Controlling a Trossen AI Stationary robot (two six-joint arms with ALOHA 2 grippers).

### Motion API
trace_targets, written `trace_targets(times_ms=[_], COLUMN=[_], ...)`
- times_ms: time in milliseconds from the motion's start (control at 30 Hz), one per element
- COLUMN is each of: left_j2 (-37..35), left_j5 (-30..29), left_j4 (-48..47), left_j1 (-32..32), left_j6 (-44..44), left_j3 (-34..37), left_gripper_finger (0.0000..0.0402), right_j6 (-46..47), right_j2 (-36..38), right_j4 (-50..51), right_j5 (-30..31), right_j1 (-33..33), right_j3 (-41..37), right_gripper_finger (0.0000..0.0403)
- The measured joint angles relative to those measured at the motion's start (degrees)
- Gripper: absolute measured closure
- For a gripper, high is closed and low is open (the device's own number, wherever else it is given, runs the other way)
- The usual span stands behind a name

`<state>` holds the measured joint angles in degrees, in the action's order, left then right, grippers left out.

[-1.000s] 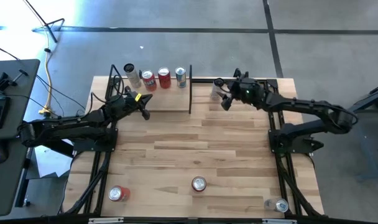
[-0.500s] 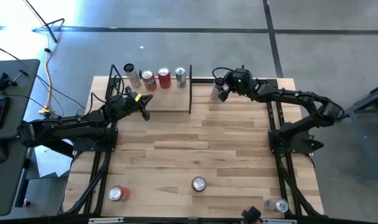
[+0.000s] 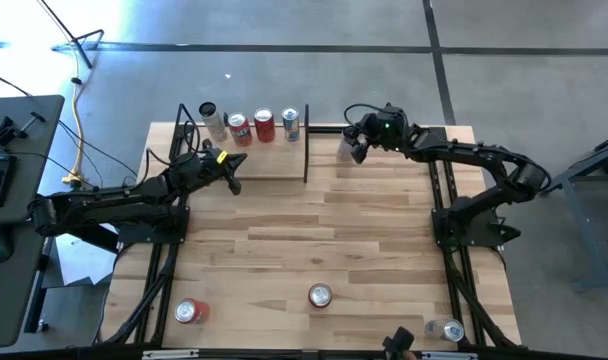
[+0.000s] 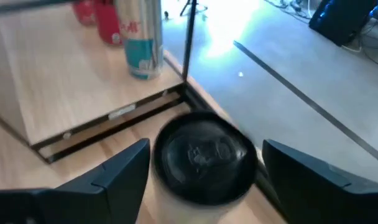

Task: Place canned beverage on shelf
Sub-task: Put the white and yellow soda can aligned with the other white and yellow soda can on the shelf

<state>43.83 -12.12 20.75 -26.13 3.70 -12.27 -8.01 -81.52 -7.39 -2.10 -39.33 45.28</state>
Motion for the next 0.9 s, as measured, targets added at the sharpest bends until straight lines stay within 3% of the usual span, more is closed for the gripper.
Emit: trace_targets(times_ms=[133, 300, 633, 900], left_j2=[0.0, 0.0, 0.0, 0.0], left_j5=[0.0, 0.0, 0.0, 0.0], left_j4=[0.0, -0.1, -1.2, -1.6], left_j1=[0.0, 0.0, 0.0, 0.0], left_j6=[0.0, 0.5, 0.4, 0.4], left_j3=[0.0, 0.0, 0.0, 0.0], left_gripper_finger=[0.0401, 0.0401, 0.0401, 0.0401], right_j6=[0.0, -2.6, -2.6, -4.6], right_j2=[-0.1, -1.8, -4.3, -4.2], right_j4=[-0.9, -2.2, -3.1, -3.6], right_j5=[-5.6, -8.0, -10.1, -11.5], right_j1=[-1.6, -2.3, -2.3, -2.3], right_j3=[0.0, 0.2, -0.2, -0.1], right_gripper_finger=[0.0138, 0.0157, 0.0117, 0.0117])
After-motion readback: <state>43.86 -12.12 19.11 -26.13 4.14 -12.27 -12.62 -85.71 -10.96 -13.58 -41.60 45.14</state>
